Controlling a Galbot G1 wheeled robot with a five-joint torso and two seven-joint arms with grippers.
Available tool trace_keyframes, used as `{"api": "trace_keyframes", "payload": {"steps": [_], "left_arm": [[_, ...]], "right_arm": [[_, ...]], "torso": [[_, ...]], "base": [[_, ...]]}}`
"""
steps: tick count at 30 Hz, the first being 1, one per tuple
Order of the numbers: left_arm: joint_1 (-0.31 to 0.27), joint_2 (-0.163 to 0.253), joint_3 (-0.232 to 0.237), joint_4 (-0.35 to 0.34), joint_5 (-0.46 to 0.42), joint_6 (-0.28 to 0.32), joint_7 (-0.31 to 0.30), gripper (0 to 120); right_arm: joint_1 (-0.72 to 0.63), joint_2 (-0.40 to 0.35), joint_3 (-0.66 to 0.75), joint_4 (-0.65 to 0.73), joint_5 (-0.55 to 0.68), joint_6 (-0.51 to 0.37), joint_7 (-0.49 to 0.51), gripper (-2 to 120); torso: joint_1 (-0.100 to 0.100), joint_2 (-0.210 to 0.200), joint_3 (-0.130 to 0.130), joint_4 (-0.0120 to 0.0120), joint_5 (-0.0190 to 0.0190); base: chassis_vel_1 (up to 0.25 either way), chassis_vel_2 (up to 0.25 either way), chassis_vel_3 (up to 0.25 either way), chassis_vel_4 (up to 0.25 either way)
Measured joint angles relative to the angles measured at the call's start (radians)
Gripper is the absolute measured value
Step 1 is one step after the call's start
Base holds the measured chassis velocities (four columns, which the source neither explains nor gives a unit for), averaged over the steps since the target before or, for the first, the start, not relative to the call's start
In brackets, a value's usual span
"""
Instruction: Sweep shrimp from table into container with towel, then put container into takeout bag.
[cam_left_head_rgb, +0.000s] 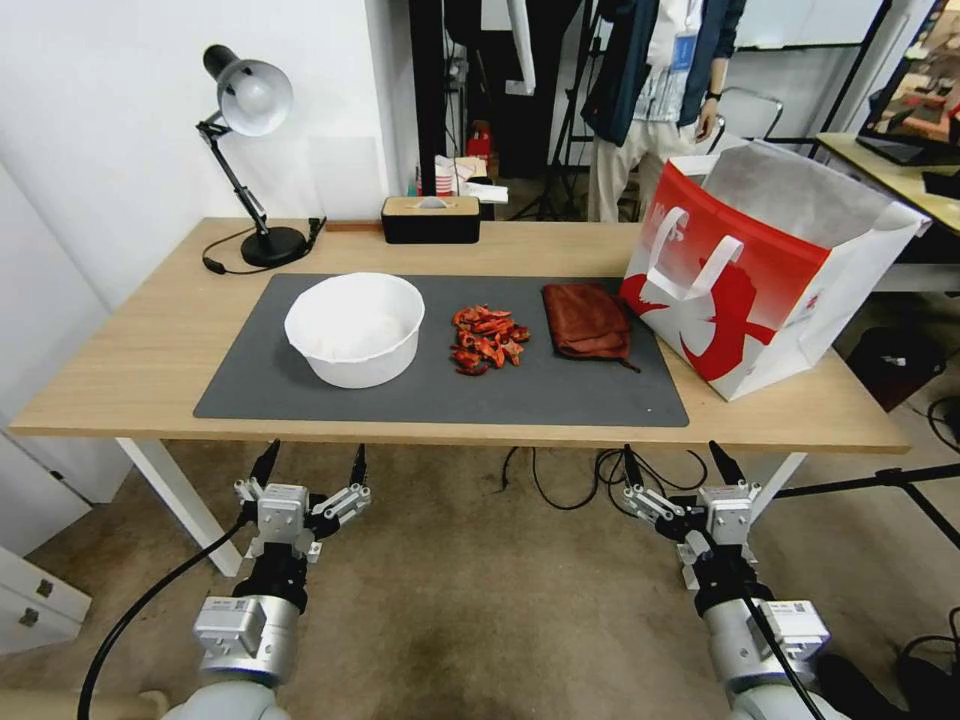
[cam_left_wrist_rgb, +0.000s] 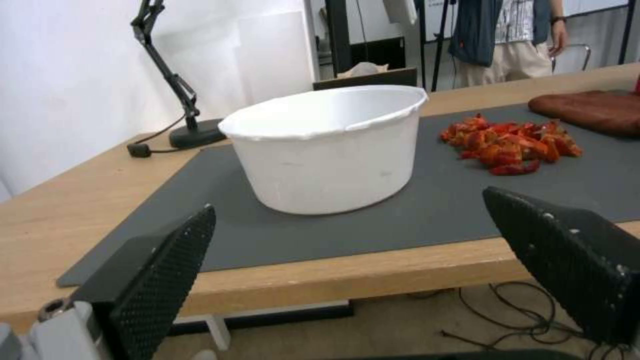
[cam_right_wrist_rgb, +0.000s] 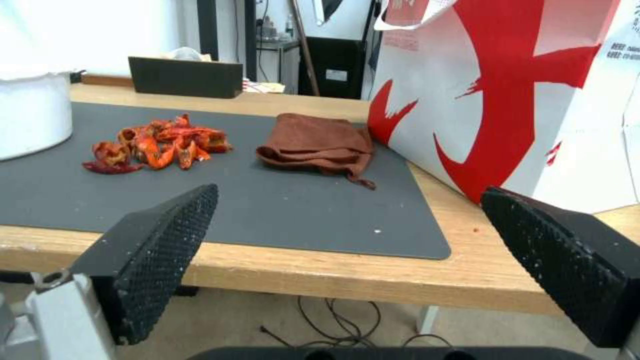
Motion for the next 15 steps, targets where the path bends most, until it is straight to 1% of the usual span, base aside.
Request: {"api": "trace_keyframes", "payload": {"steps": [15], "left_arm": [[0.000, 0.000, 0.000, 0.000, 0.000, 0.000, 0.000, 100]], "right_arm": [[0.000, 0.000, 0.000, 0.000, 0.000, 0.000, 0.000, 100]], "torso": [[0.000, 0.000, 0.000, 0.0000, 0.0000]], "base": [[0.000, 0.000, 0.000, 0.000]]}}
